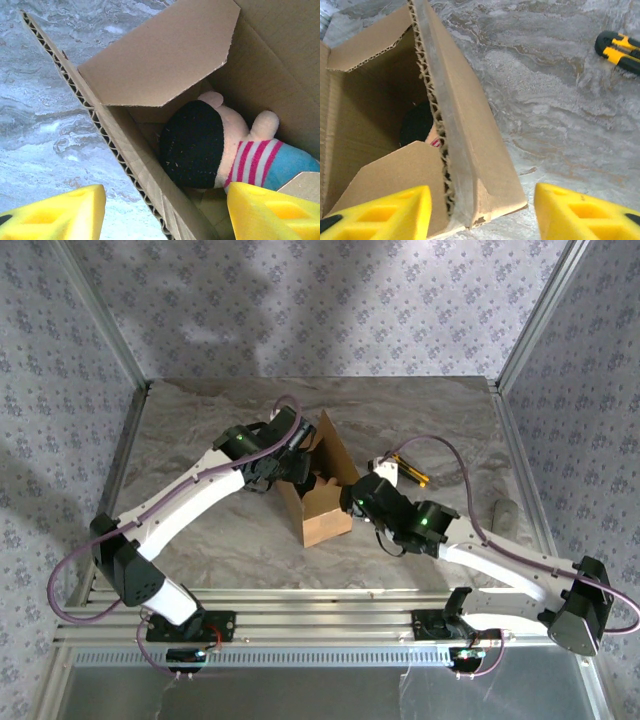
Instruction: Unpack the express box
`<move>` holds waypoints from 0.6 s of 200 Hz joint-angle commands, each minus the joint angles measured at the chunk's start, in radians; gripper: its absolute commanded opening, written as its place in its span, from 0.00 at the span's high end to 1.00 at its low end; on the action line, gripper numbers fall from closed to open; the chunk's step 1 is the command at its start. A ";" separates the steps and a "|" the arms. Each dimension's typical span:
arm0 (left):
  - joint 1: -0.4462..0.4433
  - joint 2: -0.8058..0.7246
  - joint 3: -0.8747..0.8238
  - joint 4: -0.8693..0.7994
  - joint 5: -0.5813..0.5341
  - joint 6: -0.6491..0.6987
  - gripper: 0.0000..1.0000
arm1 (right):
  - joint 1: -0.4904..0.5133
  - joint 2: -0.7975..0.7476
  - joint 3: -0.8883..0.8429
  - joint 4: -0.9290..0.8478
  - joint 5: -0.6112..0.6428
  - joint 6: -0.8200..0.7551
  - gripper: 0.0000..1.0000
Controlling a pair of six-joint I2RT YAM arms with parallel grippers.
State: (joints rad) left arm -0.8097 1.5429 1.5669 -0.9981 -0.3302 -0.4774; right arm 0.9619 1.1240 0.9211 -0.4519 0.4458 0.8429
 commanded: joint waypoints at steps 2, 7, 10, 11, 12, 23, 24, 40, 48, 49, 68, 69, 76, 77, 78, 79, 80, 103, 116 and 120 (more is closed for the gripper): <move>0.000 -0.024 0.043 -0.019 -0.014 0.020 0.34 | 0.000 0.015 0.079 -0.023 0.018 -0.072 0.39; 0.000 -0.024 0.047 -0.026 -0.011 0.015 0.34 | -0.004 0.023 0.094 -0.023 0.011 -0.090 0.38; 0.001 -0.024 0.052 -0.030 -0.004 0.013 0.34 | -0.007 0.029 0.104 -0.025 0.006 -0.099 0.38; 0.001 -0.024 0.052 -0.031 -0.003 0.011 0.34 | -0.007 0.031 0.107 -0.025 0.005 -0.102 0.38; 0.001 -0.024 0.053 -0.033 -0.001 0.010 0.34 | -0.008 0.032 0.110 -0.025 0.003 -0.104 0.38; 0.001 -0.019 0.068 -0.056 0.020 -0.003 0.32 | -0.020 0.057 0.146 -0.037 -0.013 -0.131 0.38; 0.001 -0.018 0.071 -0.059 0.022 -0.004 0.32 | -0.021 0.060 0.149 -0.039 -0.015 -0.133 0.37; 0.001 0.005 0.099 -0.105 0.042 -0.035 0.32 | -0.051 0.103 0.198 -0.050 -0.061 -0.171 0.37; 0.001 0.011 0.106 -0.113 0.053 -0.043 0.32 | -0.067 0.128 0.215 -0.051 -0.081 -0.187 0.37; 0.000 0.011 0.106 -0.114 0.054 -0.044 0.32 | -0.069 0.132 0.218 -0.050 -0.083 -0.188 0.37; 0.001 0.004 0.082 -0.105 0.057 -0.073 0.32 | -0.110 0.175 0.236 -0.038 -0.113 -0.206 0.45; 0.002 0.004 0.081 -0.105 0.058 -0.075 0.32 | -0.112 0.176 0.237 -0.036 -0.116 -0.206 0.45; 0.002 0.001 0.070 -0.101 0.062 -0.087 0.32 | -0.124 0.185 0.234 -0.016 -0.135 -0.206 0.48; 0.003 0.001 0.069 -0.100 0.063 -0.089 0.32 | -0.126 0.185 0.233 -0.013 -0.137 -0.206 0.48; 0.002 0.000 0.068 -0.099 0.064 -0.091 0.32 | -0.128 0.185 0.234 -0.012 -0.139 -0.206 0.48; 0.002 -0.001 0.067 -0.099 0.065 -0.093 0.32 | -0.130 0.187 0.233 -0.010 -0.141 -0.207 0.48; 0.003 0.000 0.065 -0.099 0.066 -0.095 0.32 | -0.133 0.189 0.233 -0.009 -0.142 -0.207 0.48; 0.010 -0.002 0.043 -0.098 0.083 -0.130 0.36 | -0.161 0.208 0.234 0.008 -0.171 -0.206 0.52; 0.016 -0.009 0.030 -0.098 0.088 -0.149 0.39 | -0.170 0.217 0.234 0.009 -0.181 -0.231 0.55; 0.018 -0.013 0.024 -0.095 0.091 -0.155 0.40 | -0.175 0.219 0.234 0.009 -0.185 -0.240 0.56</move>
State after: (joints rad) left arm -0.8043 1.5455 1.6165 -1.0702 -0.2661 -0.5766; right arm 0.8032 1.3319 1.1339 -0.4572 0.3054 0.6540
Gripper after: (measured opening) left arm 0.623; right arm 0.464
